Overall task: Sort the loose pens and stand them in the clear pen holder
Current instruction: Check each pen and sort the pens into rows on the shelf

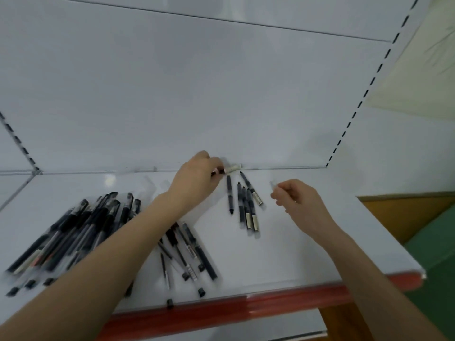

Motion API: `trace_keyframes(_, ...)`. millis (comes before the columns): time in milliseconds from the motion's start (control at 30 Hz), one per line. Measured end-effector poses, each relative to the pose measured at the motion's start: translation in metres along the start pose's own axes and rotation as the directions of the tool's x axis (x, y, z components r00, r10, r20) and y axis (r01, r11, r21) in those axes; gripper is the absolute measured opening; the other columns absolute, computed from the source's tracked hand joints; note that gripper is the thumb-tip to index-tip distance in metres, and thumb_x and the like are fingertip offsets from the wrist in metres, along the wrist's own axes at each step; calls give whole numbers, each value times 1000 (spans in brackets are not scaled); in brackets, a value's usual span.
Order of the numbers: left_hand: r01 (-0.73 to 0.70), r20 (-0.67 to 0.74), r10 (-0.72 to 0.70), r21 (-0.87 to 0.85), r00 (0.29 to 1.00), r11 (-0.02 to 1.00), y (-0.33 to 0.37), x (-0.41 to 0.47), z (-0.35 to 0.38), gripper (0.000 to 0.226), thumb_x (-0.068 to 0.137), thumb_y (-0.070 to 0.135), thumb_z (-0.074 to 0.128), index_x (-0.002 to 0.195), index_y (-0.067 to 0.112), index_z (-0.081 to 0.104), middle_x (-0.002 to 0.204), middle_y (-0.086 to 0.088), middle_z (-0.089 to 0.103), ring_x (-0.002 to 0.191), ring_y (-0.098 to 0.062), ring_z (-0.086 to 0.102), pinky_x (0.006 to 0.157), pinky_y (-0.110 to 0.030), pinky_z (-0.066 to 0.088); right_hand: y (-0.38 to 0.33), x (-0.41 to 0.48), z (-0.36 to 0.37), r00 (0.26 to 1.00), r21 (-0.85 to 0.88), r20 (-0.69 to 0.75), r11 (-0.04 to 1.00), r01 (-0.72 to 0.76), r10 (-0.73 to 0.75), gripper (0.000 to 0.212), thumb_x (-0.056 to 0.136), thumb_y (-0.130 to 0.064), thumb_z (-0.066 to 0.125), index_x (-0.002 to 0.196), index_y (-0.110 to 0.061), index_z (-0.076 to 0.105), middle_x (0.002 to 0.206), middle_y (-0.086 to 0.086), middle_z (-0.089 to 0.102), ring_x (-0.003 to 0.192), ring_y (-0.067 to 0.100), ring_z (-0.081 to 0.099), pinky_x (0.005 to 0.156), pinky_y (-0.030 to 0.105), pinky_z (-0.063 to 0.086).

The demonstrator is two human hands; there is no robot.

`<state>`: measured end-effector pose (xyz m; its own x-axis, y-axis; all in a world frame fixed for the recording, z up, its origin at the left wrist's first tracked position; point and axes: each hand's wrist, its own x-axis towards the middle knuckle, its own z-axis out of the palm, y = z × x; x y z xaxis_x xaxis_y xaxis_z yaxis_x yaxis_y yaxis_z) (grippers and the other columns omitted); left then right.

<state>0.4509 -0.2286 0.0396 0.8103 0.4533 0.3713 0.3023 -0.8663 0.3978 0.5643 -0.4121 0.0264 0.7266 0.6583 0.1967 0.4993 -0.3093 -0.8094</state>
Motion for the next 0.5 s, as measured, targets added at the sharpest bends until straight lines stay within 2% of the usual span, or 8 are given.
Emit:
trace_keyframes(100,123,-36,-135,-234,990,964,1,-16,-24,9,88,25,56,95,23,62,64,1,58,62,-16,53,58,-22,40,-13,1,8,999,121,41,993,-15,10,12,91,-18,53,80,-21,56,81,1,67,67,6,60,66,21,47)
trace_keyframes(233,222,-30,-278,-519,960,825,-3,-38,-43,9,87,21,59,87,30,61,51,5,59,45,-4,51,48,-13,42,-35,3,22,994,332,107,943,-34,-1,11,91,-13,54,85,-19,61,69,-2,63,57,3,54,54,17,45)
trace_keyframes(300,256,16,-325,-653,946,712,-6,-48,-51,10,89,15,57,94,20,63,62,3,66,52,-4,60,52,-13,47,-44,4,27,989,409,149,910,-64,3,14,92,-13,52,88,-18,64,69,-2,60,57,5,53,53,16,44)
trace_keyframes(400,265,95,-362,-848,927,458,-9,-62,-61,22,92,1,46,99,10,65,85,-9,69,77,-16,70,68,-20,56,-57,5,32,976,486,218,868,-99,-10,16,92,-12,51,89,-19,66,72,-2,59,60,7,54,56,17,46)
trace_keyframes(467,262,127,-406,-918,905,299,-8,-71,-67,26,90,-2,44,94,8,67,84,-12,70,80,-21,71,70,-23,57,-64,6,36,968,508,248,855,-109,-24,14,90,-13,56,87,-20,67,70,-5,60,62,7,56,59,19,48)
trace_keyframes(500,255,131,-421,-933,898,255,-8,-74,-69,24,90,0,45,91,7,68,81,-13,70,79,-22,71,69,-24,57,-67,6,37,966,516,256,850,-109,-32,12,88,-12,58,86,-20,67,67,-6,60,63,7,56,60,20,49)
